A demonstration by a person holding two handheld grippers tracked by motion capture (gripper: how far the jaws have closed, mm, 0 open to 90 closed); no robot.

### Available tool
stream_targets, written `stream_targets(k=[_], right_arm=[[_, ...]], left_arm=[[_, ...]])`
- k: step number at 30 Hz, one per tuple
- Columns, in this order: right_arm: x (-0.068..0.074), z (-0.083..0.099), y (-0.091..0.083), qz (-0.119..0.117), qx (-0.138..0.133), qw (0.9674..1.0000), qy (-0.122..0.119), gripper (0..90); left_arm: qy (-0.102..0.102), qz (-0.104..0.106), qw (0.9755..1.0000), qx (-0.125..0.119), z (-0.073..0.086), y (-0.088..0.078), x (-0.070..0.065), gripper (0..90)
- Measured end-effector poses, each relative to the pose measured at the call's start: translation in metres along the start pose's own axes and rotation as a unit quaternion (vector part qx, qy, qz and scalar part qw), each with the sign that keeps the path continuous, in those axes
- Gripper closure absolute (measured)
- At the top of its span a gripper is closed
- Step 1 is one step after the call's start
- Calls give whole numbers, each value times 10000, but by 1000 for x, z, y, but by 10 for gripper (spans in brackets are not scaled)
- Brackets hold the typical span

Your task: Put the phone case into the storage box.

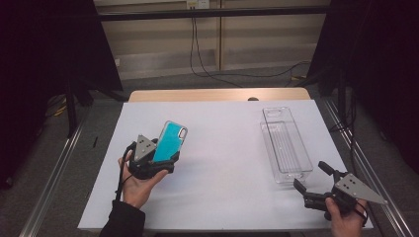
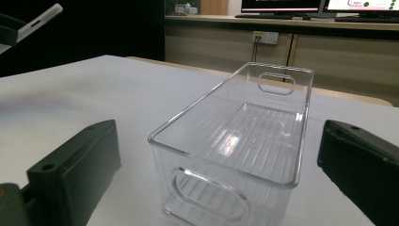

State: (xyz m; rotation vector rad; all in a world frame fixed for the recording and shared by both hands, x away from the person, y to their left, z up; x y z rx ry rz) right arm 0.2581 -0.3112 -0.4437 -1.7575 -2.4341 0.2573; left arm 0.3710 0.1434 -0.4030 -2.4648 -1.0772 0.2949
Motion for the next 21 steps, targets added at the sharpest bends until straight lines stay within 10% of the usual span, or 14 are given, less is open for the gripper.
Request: stream_targets(k=[21], right_arm=[[7,-6,-1,-81,-2,10000,7,0]], left_arm=[[127,46,9998,-117,10,-14,-35,169]])
Point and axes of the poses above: each handheld gripper's, and its own axes: y roughly forward along the jaws, z roughly out of its underside, x roughly to its left, the point moved 4 cm from there along y, roughly forward along the jaws, and after that the axes turned 7 degrees about z, right-handed, at the moved point
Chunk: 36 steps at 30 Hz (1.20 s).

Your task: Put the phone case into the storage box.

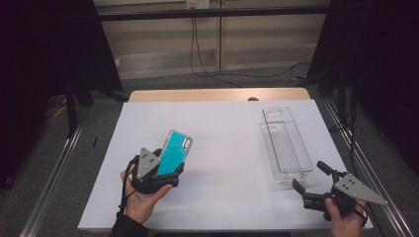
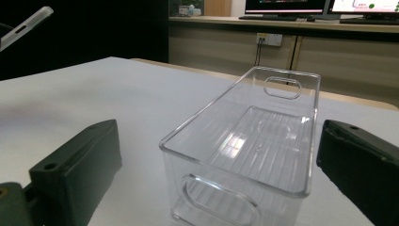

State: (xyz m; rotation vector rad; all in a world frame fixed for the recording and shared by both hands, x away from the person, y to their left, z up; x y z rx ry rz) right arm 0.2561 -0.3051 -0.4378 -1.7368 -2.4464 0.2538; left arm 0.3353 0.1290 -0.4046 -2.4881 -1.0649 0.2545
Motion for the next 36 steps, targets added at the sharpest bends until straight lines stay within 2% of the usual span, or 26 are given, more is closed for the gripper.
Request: stream_targets(k=[1,4,10,17,29,32,36], right_arm=[[2,-1,1,-64,9,10000,62,2],[6,-2,4,-170,41,9998,0,4],[13,-8,7,-346,106,9993,90,17],[29,-12,13,-543,195,9983,38,11],[60,-21,28,-909,398,9950,-112,0],[66,-23,33,-892,429,9951,-13,5],[72,-26,38,-898,482,9948,-57,15]], left_arm=[[8,5,10000,-16,0,1,-1,169],[-8,21,10000,23,2,7,-4,169],[-26,139,9999,77,3,16,-12,169],[126,279,9995,124,0,24,-29,169],[202,388,9990,113,0,30,-48,169],[282,386,9988,96,0,31,-54,169],[272,400,9988,103,0,34,-58,169]])
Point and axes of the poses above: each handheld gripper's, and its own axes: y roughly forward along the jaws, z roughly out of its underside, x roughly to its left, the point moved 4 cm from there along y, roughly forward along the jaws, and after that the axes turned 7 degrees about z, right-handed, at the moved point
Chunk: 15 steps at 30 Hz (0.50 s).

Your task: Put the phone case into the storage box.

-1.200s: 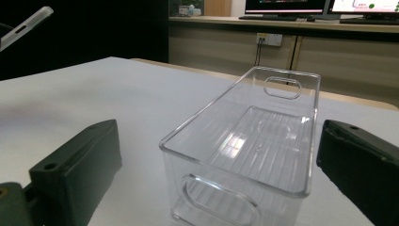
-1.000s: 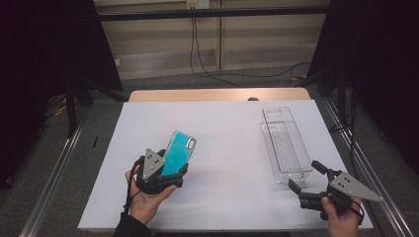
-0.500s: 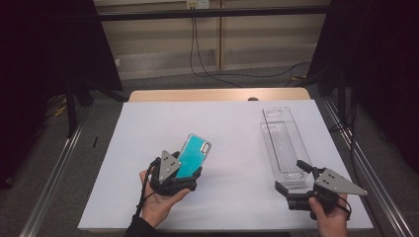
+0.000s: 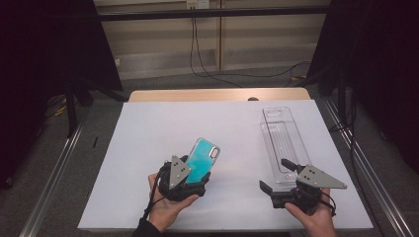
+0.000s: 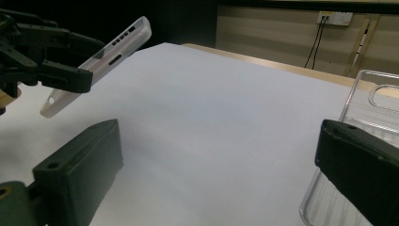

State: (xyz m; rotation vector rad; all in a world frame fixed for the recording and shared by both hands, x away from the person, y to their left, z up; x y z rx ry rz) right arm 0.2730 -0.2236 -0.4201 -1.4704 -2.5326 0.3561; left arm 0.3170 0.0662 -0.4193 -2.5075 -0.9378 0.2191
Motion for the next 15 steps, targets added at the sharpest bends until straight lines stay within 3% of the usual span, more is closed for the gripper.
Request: stream_targets(k=[7,9,15], right_arm=[[7,-9,10,-249,-23,9997,55,39],[8,-10,16,-195,45,9997,109,32],[12,-15,33,-479,252,9984,184,60]], left_arm=[[159,-20,9998,88,3,7,-6,170],[177,0,9998,111,3,8,-5,170],[160,-5,9998,111,1,12,-6,170]])
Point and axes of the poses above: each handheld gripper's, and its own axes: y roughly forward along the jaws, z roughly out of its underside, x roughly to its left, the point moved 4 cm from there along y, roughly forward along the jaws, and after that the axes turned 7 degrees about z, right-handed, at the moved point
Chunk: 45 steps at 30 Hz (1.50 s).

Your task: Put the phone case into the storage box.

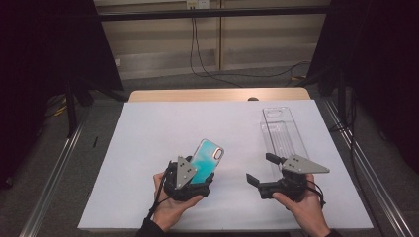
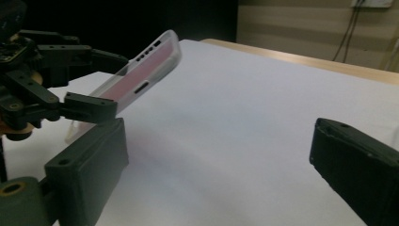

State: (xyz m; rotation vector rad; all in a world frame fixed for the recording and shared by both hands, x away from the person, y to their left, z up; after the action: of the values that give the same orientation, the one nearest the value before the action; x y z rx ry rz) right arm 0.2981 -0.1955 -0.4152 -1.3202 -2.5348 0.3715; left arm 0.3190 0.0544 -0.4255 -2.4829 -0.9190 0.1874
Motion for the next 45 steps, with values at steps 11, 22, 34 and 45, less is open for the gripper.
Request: stream_targets(k=[11,22,34,45], right_arm=[[5,-13,9,-183,-94,9998,84,98],[0,-16,17,-67,255,9996,118,99],[-2,-23,25,-166,928,9949,359,179],[3,-30,34,-227,1348,9887,615,318]], left_arm=[[90,49,9998,-147,-14,11,-13,170],[130,-33,9999,-100,-16,23,-14,170],[169,-69,9998,-32,-13,31,-16,170],[248,-75,9997,-14,-13,38,-23,170]])
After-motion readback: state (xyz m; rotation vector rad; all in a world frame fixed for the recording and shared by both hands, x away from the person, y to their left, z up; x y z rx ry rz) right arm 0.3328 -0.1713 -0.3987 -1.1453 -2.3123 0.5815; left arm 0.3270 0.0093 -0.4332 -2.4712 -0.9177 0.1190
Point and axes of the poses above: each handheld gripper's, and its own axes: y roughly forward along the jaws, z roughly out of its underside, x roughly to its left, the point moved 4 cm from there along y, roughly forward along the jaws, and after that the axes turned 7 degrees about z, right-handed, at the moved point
